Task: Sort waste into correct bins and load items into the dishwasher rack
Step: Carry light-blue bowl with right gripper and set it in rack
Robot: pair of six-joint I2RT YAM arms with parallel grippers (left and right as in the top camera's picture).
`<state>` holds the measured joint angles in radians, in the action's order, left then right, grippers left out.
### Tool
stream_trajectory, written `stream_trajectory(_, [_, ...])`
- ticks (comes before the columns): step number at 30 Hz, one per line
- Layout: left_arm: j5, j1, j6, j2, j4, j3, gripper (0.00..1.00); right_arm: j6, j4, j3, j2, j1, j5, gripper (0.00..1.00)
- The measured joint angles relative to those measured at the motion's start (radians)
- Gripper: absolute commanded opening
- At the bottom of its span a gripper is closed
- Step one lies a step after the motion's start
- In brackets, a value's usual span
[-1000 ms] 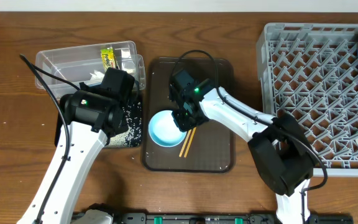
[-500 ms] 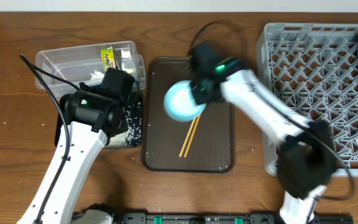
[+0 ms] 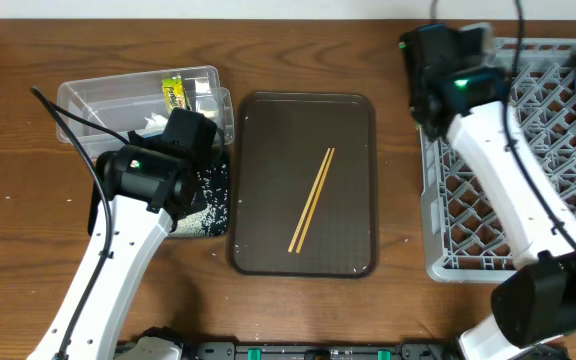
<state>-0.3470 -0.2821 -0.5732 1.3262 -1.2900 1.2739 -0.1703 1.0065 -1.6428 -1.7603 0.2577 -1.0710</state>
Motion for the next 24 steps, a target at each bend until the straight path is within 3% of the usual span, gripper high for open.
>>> stream_trajectory(13, [0.000, 0.000, 0.000, 0.000, 0.000, 0.000, 0.61, -0.028, -0.064, 0.153, 0.000, -0.253, -0.150, 0.01])
stream_trajectory(24, [0.000, 0.000, 0.000, 0.000, 0.000, 0.000, 0.61, -0.008, -0.204, 0.285, 0.000, -0.332, -0.156, 0.01])
